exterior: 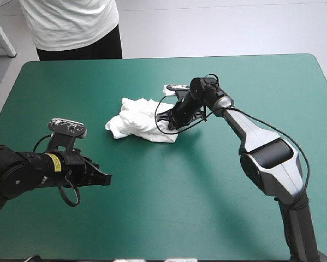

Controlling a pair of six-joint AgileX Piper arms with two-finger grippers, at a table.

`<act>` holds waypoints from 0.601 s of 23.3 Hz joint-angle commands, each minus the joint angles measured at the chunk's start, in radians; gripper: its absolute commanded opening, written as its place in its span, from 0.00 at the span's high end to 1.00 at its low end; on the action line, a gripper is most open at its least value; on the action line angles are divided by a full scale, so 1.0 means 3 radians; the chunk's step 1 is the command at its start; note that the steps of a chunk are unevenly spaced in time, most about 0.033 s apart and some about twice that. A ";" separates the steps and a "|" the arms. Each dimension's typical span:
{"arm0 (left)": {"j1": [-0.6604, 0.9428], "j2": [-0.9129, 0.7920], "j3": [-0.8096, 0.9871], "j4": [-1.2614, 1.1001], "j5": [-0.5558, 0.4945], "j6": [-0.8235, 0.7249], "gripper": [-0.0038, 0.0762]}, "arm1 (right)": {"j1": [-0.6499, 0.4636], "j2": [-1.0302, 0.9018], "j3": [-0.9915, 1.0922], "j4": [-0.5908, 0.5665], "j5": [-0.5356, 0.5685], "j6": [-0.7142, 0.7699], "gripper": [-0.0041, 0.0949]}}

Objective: Fold the cloth

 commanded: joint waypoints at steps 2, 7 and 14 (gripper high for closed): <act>-0.0007 -0.0027 -0.0081 -0.0033 0.0134 -0.0030 0.96 | -0.0013 -0.0180 -0.0066 -0.0109 0.0057 -0.0049 0.98; -0.0007 -0.0027 -0.0081 -0.0200 0.0134 -0.0037 0.96 | -0.0066 -0.0317 0.0028 -0.0607 0.0024 0.0193 0.98; -0.0007 -0.0027 -0.0081 -0.0328 0.0134 -0.0037 0.96 | -0.0502 -0.1152 0.1325 -0.0633 -0.0654 0.0014 0.98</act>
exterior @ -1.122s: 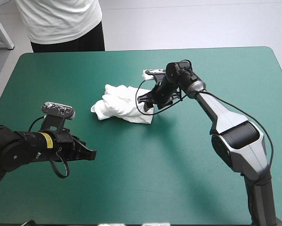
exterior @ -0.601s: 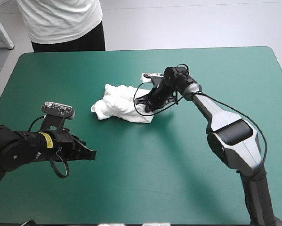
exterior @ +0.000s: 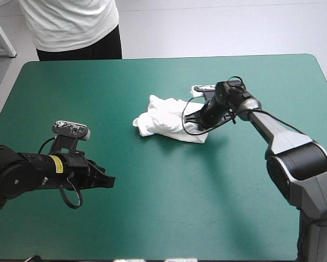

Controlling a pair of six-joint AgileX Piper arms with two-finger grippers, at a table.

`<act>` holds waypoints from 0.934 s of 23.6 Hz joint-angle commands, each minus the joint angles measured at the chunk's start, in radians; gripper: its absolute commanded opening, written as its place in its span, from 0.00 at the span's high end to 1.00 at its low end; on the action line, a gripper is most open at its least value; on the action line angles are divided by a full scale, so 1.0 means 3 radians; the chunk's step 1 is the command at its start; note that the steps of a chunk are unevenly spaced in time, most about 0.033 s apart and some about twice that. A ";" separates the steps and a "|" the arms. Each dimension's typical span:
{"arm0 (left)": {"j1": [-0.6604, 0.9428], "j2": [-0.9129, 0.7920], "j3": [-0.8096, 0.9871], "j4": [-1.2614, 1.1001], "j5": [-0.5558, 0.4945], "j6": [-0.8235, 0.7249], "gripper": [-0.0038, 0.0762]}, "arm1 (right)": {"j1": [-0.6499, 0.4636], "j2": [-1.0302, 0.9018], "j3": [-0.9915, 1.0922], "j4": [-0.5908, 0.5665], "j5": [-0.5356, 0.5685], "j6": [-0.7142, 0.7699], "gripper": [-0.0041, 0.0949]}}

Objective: Fold the cloth

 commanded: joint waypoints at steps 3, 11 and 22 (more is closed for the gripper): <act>-0.0007 -0.0027 -0.0081 -0.0066 0.0136 -0.0037 0.96 | -0.0434 -0.0864 0.0971 -0.0048 -0.0479 -0.0168 0.98; -0.0007 -0.0027 -0.0081 -0.0066 0.0136 -0.0014 0.96 | -0.1404 -0.1987 0.2505 -0.0061 -0.0852 -0.0321 0.98; -0.0007 -0.0027 -0.0081 -0.0071 0.0129 -0.0003 0.96 | -0.2402 -0.2750 0.3163 -0.0253 -0.0755 -0.0428 0.98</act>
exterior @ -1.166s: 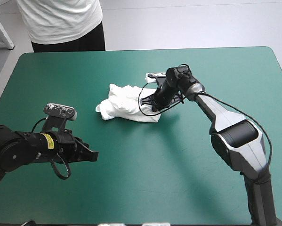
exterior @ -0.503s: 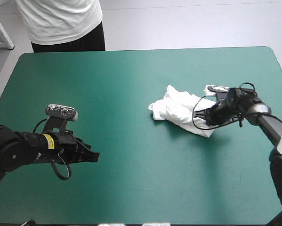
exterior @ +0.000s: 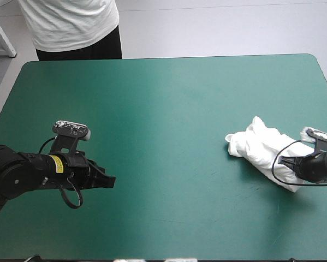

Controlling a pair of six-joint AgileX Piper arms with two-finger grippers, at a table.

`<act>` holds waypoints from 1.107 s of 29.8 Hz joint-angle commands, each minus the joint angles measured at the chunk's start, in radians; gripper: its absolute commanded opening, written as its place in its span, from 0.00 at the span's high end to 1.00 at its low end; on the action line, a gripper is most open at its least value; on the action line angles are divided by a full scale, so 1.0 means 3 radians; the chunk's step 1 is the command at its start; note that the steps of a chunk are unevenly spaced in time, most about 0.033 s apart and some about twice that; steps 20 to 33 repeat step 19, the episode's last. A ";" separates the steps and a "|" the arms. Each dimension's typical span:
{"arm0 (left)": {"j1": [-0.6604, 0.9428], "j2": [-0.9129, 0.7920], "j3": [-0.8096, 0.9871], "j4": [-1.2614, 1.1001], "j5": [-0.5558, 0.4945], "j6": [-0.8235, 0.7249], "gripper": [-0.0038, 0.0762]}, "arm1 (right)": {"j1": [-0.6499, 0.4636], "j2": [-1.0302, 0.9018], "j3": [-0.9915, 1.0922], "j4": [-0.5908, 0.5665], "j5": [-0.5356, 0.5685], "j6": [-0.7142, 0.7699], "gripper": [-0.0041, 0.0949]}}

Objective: Fold the cloth

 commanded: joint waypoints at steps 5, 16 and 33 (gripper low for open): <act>-0.0007 -0.0027 -0.0081 -0.0060 0.0128 0.0039 0.96 | -0.0199 -0.0204 0.0027 0.0045 -0.0072 -0.0112 0.98; -0.0007 -0.0027 -0.0081 -0.0060 0.0128 0.0084 0.96 | -0.0199 -0.0210 0.0002 0.0046 0.0102 -0.0202 0.42; -0.0007 -0.0027 -0.0081 -0.0060 0.0135 0.0084 0.96 | -0.0199 -0.0288 -0.0077 0.0046 0.0148 -0.0025 0.19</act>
